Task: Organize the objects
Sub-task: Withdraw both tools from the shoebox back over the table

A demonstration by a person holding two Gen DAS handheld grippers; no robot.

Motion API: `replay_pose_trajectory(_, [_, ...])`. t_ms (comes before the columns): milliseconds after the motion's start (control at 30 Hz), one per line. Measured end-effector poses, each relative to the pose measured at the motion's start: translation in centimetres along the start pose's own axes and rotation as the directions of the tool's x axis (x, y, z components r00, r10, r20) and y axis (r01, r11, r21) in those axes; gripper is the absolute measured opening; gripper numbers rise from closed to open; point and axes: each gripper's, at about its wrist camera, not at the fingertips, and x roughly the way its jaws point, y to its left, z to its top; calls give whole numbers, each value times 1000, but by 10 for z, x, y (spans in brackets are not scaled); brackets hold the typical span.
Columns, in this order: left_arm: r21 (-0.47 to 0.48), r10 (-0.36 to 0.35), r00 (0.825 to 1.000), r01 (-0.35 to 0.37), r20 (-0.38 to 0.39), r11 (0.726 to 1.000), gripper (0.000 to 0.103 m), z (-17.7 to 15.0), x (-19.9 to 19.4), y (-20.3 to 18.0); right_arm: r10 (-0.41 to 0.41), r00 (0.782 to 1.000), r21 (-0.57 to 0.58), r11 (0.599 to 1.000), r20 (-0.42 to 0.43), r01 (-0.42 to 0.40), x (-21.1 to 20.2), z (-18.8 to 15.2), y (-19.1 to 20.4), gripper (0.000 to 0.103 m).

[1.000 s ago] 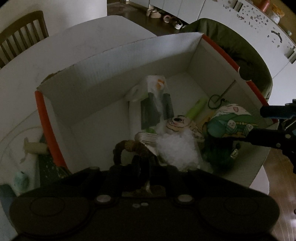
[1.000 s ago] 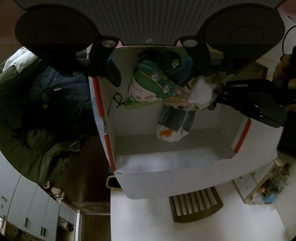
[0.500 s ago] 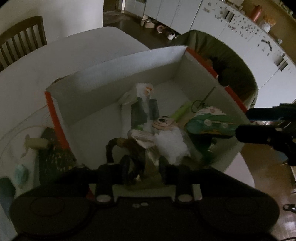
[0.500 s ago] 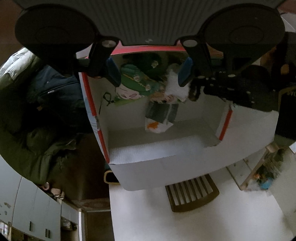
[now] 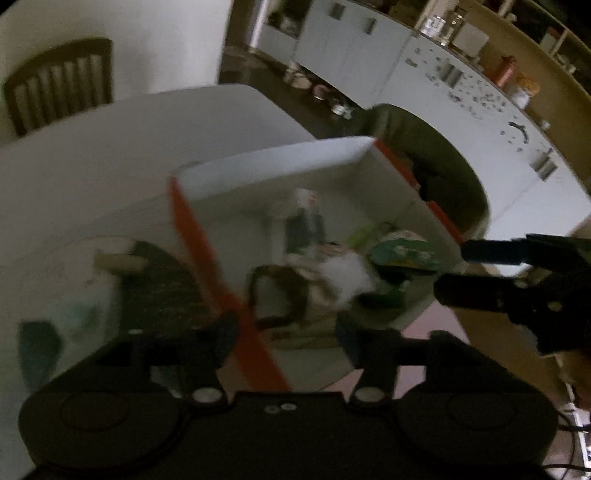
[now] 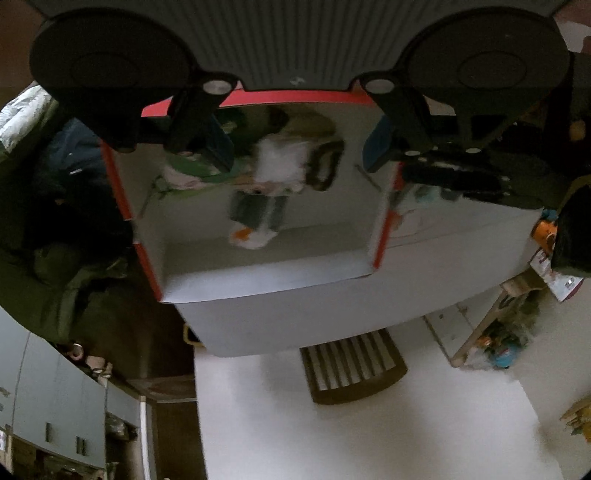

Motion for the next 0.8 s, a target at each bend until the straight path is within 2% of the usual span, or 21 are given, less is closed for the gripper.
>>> replay_pose_trajectory(100, [6,-2,1000,2,30,1000,66,-4,-16,13,19,1000,-14,1000,1,-19,2,-3,20,79])
replay_pose_trajectory(200, [7,15,998,-16,54,1000,78,-9,-31,28,36,999,-23,999,-2,-36,5,-2,39,79])
replay_pose_trajectory(367, [-7,31,997,-30,71,1000,79,-16,-46,57,44,999,-31,999,0,-44,12,-1,70,79])
replay_pose_trajectory(467, [-14,39,996,-38,77,999,84,-19,-53,74,48,999,-25,999,-4,-48,17,0,83,79])
replay_pose_trajectory(600, [-13,69,995,-68,78,998,100,-24,-58,94,52,998,-26,998,-18,-53,27,2,102,79])
replay_pose_trajectory(800, [-7,104,993,-103,53,995,102,-29,-54,121,67,996,-12,998,-57,-68,50,10,128,79])
